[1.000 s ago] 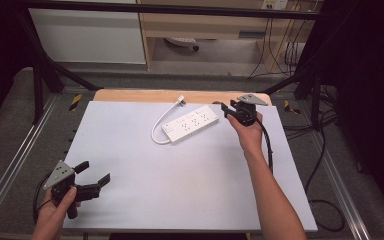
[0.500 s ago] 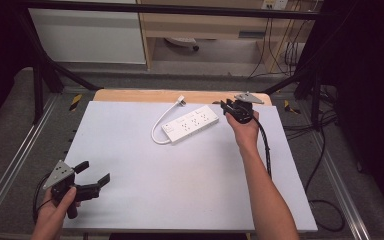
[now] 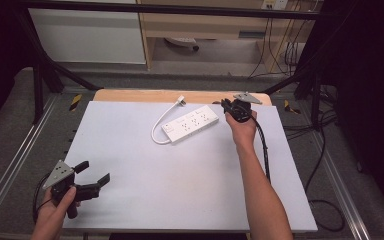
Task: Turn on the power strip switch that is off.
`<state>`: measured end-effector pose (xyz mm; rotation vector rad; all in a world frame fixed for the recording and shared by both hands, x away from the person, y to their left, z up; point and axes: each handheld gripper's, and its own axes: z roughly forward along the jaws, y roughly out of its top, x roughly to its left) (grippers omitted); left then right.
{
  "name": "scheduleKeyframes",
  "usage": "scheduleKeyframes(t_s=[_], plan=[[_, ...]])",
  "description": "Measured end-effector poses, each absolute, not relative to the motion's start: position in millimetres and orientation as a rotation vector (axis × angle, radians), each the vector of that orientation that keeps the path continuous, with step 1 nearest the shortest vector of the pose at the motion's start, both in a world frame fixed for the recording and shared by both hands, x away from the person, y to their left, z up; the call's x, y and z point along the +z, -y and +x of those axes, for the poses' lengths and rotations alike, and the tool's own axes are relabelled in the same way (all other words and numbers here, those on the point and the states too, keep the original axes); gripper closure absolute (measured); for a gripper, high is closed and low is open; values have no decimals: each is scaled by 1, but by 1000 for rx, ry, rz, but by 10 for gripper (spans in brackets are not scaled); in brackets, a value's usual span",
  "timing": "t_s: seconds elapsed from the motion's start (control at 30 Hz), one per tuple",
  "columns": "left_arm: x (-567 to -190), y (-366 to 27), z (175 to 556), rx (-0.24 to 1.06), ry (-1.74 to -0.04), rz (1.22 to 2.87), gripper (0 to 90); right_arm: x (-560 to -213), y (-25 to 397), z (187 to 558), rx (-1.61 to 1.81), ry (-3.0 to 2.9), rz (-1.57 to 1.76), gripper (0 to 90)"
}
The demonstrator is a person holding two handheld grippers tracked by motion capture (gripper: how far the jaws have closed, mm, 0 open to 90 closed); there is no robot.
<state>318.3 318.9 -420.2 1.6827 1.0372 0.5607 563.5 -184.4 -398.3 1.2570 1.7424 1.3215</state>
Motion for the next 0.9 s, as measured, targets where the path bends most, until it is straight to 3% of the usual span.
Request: scheduleKeyframes(t_s=[0.9], plan=[[-421, -320, 319, 560, -1036, 1682, 53, -411, 165, 583, 1314, -1759, 1276, 900]])
